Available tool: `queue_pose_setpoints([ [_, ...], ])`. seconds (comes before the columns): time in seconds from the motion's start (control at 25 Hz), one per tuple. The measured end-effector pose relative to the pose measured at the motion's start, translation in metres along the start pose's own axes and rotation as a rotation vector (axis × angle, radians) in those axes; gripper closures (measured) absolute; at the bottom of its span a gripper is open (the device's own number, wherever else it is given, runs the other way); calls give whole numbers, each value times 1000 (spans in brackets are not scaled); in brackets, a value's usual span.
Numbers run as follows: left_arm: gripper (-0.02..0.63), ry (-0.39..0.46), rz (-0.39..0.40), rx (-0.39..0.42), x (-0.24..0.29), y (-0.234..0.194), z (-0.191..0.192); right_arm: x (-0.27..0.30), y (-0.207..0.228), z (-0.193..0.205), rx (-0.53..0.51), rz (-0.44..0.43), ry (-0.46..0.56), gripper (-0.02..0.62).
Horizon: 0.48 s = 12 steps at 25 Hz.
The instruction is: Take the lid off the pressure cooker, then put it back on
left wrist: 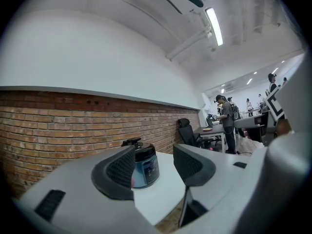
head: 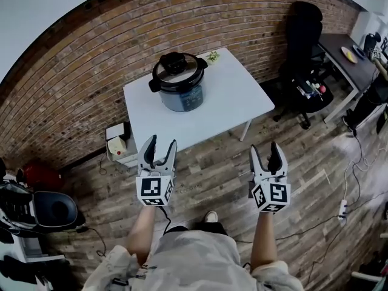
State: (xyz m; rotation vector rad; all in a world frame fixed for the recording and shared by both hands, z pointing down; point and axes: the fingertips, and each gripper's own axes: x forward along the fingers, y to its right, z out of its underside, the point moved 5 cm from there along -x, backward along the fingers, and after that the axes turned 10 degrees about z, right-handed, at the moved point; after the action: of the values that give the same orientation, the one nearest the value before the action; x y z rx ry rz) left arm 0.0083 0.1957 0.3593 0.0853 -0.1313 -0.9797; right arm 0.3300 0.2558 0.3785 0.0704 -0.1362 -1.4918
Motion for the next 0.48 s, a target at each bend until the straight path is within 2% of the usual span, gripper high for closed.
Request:
queue_pose_setpoints([
  [0.48, 345, -29, -98, -31, 29, -37, 19, 78, -15, 9, -10, -108, -28, 282],
])
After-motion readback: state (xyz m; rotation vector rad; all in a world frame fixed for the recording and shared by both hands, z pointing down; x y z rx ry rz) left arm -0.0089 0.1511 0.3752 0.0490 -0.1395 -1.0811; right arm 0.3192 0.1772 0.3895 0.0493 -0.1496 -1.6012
